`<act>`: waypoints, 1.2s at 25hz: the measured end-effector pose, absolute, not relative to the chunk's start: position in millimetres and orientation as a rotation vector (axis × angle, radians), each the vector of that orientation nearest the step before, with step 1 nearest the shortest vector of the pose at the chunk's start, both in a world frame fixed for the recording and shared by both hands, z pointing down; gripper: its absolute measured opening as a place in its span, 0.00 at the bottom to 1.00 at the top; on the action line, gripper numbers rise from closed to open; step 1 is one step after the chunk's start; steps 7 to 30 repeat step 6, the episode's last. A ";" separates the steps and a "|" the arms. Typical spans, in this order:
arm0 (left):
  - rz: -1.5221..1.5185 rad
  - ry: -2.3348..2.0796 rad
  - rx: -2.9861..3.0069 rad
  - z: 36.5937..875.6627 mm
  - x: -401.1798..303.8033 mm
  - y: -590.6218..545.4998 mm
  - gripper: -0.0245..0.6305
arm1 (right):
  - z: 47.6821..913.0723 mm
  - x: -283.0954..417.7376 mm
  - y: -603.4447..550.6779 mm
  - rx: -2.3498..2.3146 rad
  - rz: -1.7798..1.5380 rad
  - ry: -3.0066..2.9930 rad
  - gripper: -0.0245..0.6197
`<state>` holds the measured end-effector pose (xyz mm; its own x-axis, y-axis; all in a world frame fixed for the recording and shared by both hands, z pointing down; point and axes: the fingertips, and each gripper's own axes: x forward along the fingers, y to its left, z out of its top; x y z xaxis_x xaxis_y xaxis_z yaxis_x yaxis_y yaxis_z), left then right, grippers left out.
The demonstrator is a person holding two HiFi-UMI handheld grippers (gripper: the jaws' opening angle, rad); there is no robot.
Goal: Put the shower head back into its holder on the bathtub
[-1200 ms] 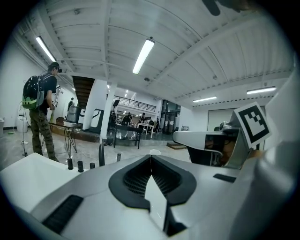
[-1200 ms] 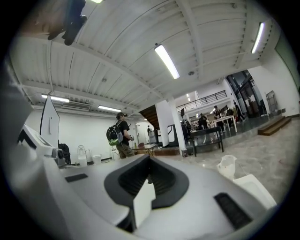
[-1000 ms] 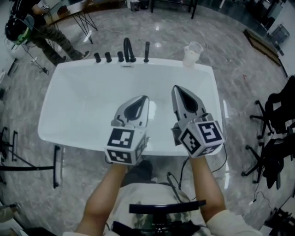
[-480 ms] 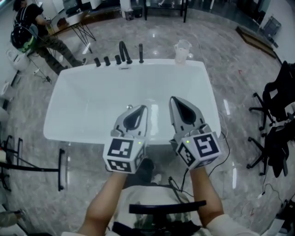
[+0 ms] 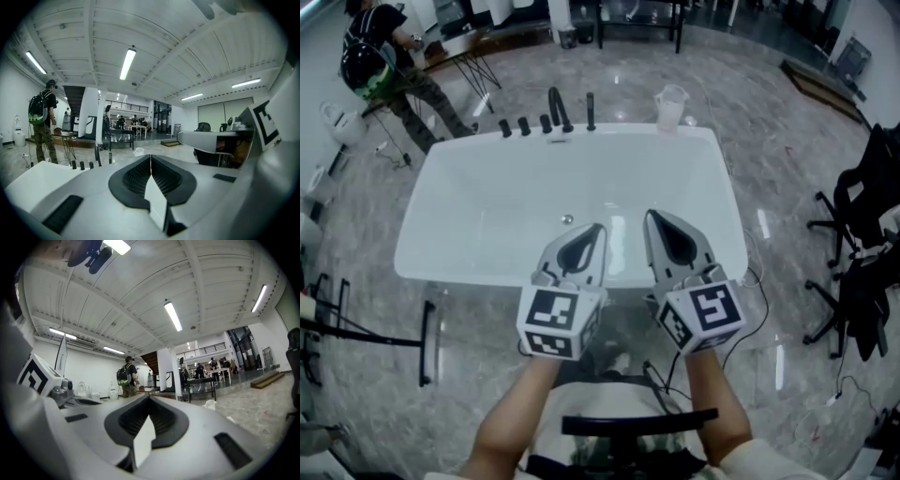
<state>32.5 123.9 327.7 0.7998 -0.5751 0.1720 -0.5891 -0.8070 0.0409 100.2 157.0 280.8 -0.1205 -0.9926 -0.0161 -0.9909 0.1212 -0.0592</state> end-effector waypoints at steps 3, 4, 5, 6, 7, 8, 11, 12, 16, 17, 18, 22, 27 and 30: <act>0.234 -0.937 2.891 329.5 28.1 127.6 0.06 | 283.6 94.9 161.8 -2.051 -0.057 2.314 0.05; 0.234 -0.934 2.892 329.7 25.7 129.8 0.06 | 284.3 92.1 164.3 -2.054 -0.059 2.313 0.05; 0.234 -0.930 2.893 329.7 23.5 132.3 0.06 | 285.0 89.4 167.1 -2.058 -0.061 2.311 0.05; 0.234 -0.925 2.895 329.7 21.2 134.8 0.06 | 285.6 86.8 169.9 -2.062 -0.062 2.309 0.05; 0.234 -0.925 2.895 329.7 21.2 134.8 0.06 | 285.6 86.8 169.9 -2.062 -0.062 2.309 0.05; 0.234 -0.925 2.895 329.7 21.2 134.8 0.06 | 285.6 86.8 169.9 -2.062 -0.062 2.309 0.05; 0.234 -0.925 2.895 329.7 21.2 134.8 0.06 | 285.6 86.8 169.9 -2.062 -0.062 2.309 0.05; 0.234 -0.925 2.895 329.7 21.2 134.8 0.06 | 285.6 86.8 169.9 -2.062 -0.062 2.309 0.05; 0.234 -0.925 2.895 329.7 21.2 134.8 0.06 | 285.6 86.8 169.9 -2.062 -0.062 2.309 0.05; 0.234 -0.925 2.895 329.7 21.2 134.8 0.06 | 285.6 86.8 169.9 -2.062 -0.062 2.309 0.05; 0.234 -0.925 2.895 329.7 21.2 134.8 0.06 | 285.6 86.8 169.9 -2.062 -0.062 2.309 0.05; 0.234 -0.925 2.895 329.7 21.2 134.8 0.06 | 285.6 86.8 169.9 -2.062 -0.062 2.309 0.05; 0.234 -0.925 2.895 329.7 21.2 134.8 0.06 | 285.6 86.8 169.9 -2.062 -0.062 2.309 0.05; 0.234 -0.925 2.895 329.7 21.2 134.8 0.06 | 285.6 86.8 169.9 -2.062 -0.062 2.309 0.05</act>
